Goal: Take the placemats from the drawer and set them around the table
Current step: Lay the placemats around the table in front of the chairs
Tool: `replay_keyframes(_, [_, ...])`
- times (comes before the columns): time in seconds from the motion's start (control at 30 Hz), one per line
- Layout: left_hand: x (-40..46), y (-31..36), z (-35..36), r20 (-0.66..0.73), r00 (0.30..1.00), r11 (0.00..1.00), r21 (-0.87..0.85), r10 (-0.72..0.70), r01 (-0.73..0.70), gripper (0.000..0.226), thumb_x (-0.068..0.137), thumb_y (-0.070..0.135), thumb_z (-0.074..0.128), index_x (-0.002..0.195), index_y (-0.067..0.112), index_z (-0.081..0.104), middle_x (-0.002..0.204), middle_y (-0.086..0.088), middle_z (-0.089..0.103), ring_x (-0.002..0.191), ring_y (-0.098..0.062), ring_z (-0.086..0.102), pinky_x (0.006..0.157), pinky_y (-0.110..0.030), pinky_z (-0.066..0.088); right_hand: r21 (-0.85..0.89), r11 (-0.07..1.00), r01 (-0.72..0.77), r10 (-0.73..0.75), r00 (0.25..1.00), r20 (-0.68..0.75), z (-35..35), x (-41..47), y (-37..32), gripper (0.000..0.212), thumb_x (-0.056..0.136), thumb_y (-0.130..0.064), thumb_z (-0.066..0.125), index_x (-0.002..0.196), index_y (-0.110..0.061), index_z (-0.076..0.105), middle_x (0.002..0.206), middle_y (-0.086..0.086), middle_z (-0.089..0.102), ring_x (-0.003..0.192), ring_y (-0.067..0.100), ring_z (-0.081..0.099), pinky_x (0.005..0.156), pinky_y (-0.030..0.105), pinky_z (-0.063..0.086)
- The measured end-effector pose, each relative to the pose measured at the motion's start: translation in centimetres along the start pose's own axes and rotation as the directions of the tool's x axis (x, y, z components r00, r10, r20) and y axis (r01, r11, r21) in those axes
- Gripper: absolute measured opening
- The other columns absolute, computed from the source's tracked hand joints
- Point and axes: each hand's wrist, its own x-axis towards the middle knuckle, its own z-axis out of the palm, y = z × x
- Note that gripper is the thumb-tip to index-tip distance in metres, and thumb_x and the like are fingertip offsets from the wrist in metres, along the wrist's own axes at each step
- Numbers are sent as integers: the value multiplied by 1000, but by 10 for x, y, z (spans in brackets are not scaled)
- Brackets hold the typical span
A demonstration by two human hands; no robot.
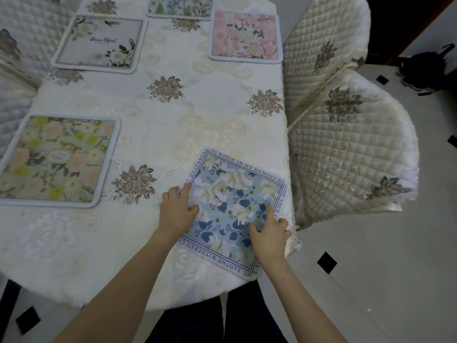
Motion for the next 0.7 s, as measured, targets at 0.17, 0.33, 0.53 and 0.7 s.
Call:
replay_keyframes(0.17, [-1, 5, -24, 84, 991, 919, -374, -101, 126, 50, 79, 8, 68, 124, 25, 56, 92, -13, 60, 53, -19, 53, 50, -24, 43, 324, 946, 18, -57, 992, 110, -25, 14, 14, 62, 75, -5, 72, 128, -29, 51, 121, 5, 52, 101, 25, 57, 83, 30, 50])
replay_keyframes(0.33, [-6, 11, -39, 135, 990, 890, -444, -45, 101, 56, 72, -7, 73, 119, 21, 61, 115, 1, 53, 55, -24, 65, 56, -36, 56, 410, 911, 47, -145, 967, 212, -44, 21, 11, 69, 70, 8, 77, 129, -19, 53, 119, -3, 50, 109, 20, 56, 85, 32, 54])
replay_keyframes(0.53, [6, 25, -41, 15, 998, 841, -538, -64, 62, 57, 74, -5, 73, 124, 19, 60, 137, -3, 52, 53, 10, 58, 51, -7, 45, 433, 892, 129, -211, 967, 146, -67, 56, -11, 70, 73, 13, 73, 132, -17, 51, 124, -3, 47, 102, 15, 55, 65, 14, 53])
replay_keyframes(0.7, [26, 45, -33, -44, 992, 794, -604, -115, 65, 57, 74, -5, 71, 126, 17, 60, 139, -1, 51, 72, 3, 55, 54, 0, 40, 433, 891, 138, -206, 972, 115, -76, 103, -26, 69, 71, 16, 71, 127, -20, 55, 128, 2, 51, 73, 20, 62, 59, 26, 54])
